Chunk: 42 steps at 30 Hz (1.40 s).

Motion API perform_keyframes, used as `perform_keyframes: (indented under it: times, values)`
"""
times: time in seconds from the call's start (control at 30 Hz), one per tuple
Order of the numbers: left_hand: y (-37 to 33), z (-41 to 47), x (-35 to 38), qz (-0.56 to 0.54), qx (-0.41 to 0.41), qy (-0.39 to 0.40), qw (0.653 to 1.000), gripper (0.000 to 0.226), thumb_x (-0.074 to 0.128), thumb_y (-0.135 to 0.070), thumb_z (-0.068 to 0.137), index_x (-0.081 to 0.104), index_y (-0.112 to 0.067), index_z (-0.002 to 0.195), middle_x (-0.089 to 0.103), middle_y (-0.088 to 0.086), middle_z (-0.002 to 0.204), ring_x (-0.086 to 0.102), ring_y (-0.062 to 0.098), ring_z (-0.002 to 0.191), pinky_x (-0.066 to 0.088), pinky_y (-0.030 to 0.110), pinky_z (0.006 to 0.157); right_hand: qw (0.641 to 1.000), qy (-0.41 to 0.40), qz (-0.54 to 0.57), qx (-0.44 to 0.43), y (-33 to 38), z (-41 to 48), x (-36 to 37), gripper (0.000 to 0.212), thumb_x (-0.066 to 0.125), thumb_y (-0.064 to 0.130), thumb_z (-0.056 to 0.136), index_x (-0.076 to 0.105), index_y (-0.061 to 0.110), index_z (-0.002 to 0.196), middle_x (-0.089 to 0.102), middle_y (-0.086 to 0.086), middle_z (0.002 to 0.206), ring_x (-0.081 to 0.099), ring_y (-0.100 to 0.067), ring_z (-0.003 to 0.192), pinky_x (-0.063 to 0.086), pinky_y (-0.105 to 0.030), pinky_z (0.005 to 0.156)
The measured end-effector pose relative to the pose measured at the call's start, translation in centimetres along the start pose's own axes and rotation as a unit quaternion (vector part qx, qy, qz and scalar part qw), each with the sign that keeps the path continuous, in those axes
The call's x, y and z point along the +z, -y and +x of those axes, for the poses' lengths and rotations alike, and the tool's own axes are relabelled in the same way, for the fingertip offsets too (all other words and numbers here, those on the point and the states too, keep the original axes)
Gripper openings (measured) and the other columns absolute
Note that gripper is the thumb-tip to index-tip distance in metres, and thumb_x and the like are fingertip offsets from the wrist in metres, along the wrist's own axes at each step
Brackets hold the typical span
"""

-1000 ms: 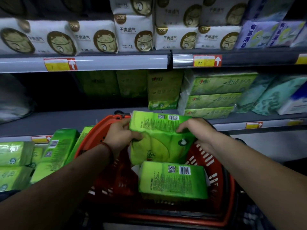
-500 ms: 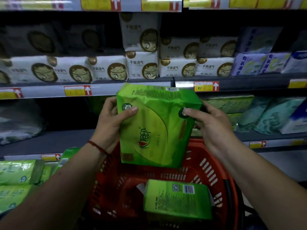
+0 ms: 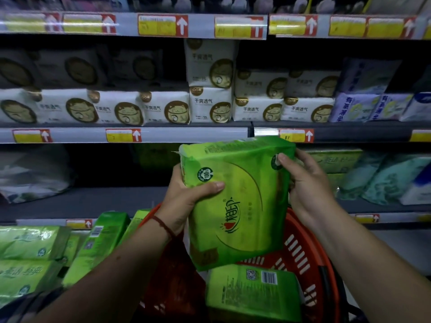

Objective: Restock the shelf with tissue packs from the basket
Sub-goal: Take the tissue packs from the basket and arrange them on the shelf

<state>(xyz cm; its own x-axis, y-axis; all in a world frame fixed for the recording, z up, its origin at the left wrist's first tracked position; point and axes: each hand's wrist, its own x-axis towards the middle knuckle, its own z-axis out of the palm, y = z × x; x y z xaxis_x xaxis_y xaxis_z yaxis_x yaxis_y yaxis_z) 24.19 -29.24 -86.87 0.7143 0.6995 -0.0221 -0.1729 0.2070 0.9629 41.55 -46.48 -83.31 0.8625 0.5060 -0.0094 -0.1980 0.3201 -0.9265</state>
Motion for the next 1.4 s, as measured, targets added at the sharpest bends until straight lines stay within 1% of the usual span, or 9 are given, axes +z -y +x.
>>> perform_keyframes:
  times: [0.3,0.5,0.63,0.77,0.93,1.0,1.13,1.23,1.4]
  values:
    - [-1.5,0.6,-1.0,-0.053,-0.009,-0.070,0.996,0.090,0.096,-0.016,0.045,0.060,-0.003,0.127,0.075,0.020,0.114,0.077,0.036,0.090,0.062,0.048,0.074,0.970,0.086,-0.216,0.065,-0.9,0.6,-2.0,0.074,0.089,0.045,0.067,0.059,0.035,0.133,0.070,0.005,0.127,0.064,-0.016,0.117,0.048,-0.041,0.098]
    - [-3.4,0.9,-2.2,-0.164,-0.050,-0.064,0.983,0.075,0.088,-0.028,0.064,0.067,-0.003,0.131,0.069,0.024,0.130,0.066,0.043,0.121,0.050,0.063,0.104,0.938,0.203,-0.184,0.214,-1.6,-0.9,-1.8,0.091,0.091,0.055,0.060,0.058,0.020,0.137,0.075,-0.007,0.121,0.073,-0.026,0.109,0.061,-0.038,0.085]
    - [-4.0,0.4,-2.6,-0.172,-0.070,-0.056,0.981,0.064,0.078,-0.032,0.076,0.066,-0.006,0.134,0.069,0.021,0.131,0.066,0.041,0.122,0.051,0.060,0.105,0.948,0.187,-0.182,0.182,-1.9,-1.4,-1.2,0.114,0.098,0.052,0.040,0.054,0.020,0.140,0.076,-0.007,0.118,0.075,-0.029,0.104,0.061,-0.040,0.081]
    - [-3.8,0.4,-2.2,-0.121,-0.084,-0.082,0.986,0.065,0.084,-0.047,0.073,0.072,-0.011,0.126,0.075,0.016,0.122,0.070,0.036,0.117,0.052,0.057,0.106,0.971,0.148,-0.158,0.100,-1.6,-2.4,-0.6,0.088,0.088,0.047,0.046,0.062,0.027,0.128,0.078,-0.003,0.111,0.077,-0.027,0.095,0.061,-0.038,0.073]
    - [-2.1,-0.2,-1.7,0.068,-0.134,-0.232,0.961,0.081,0.078,-0.077,0.054,0.074,-0.016,0.106,0.076,0.013,0.114,0.071,0.033,0.099,0.058,0.049,0.081,0.957,0.102,-0.268,-0.029,-1.7,-3.4,0.9,0.075,0.098,0.041,0.052,0.061,0.036,0.117,0.074,0.010,0.106,0.074,-0.010,0.091,0.061,-0.029,0.071]
    - [-2.5,-1.8,-0.5,0.051,-0.143,-0.178,0.972,0.072,0.079,-0.074,0.064,0.069,-0.023,0.113,0.073,0.008,0.118,0.070,0.033,0.105,0.062,0.054,0.073,0.909,0.069,-0.395,-0.113,-2.3,-4.0,1.7,0.082,0.095,0.055,0.053,0.055,0.037,0.123,0.067,0.014,0.111,0.068,-0.009,0.096,0.060,-0.035,0.078]
    - [-3.1,-4.8,3.1,-0.053,-0.125,-0.026,0.990,0.068,0.082,-0.048,0.075,0.061,-0.021,0.134,0.076,0.004,0.121,0.073,0.030,0.113,0.059,0.060,0.090,0.742,0.046,-0.610,-0.275,-4.3,-6.5,3.6,0.094,0.069,0.071,0.057,0.049,0.023,0.135,0.052,0.003,0.115,0.053,-0.022,0.106,0.048,-0.041,0.086]
    - [-1.7,-4.2,2.9,-0.117,-0.101,-0.108,0.982,0.074,0.093,-0.039,0.065,0.068,-0.006,0.126,0.078,0.012,0.114,0.076,0.030,0.105,0.058,0.056,0.096,0.653,0.072,-0.665,-0.355,-5.7,-8.4,4.8,0.092,0.064,0.064,0.070,0.047,0.014,0.145,0.054,-0.008,0.120,0.053,-0.033,0.108,0.048,-0.048,0.089]
    - [-1.0,-2.6,1.6,-0.108,-0.081,-0.302,0.944,0.139,0.100,-0.062,0.022,0.038,-0.021,0.139,0.068,0.003,0.120,0.073,0.023,0.103,0.060,0.048,0.091,0.553,0.104,-0.714,-0.416,-7.6,-9.9,5.6,0.094,0.071,0.057,0.078,0.039,0.011,0.153,0.054,-0.019,0.132,0.056,-0.041,0.114,0.049,-0.055,0.094]
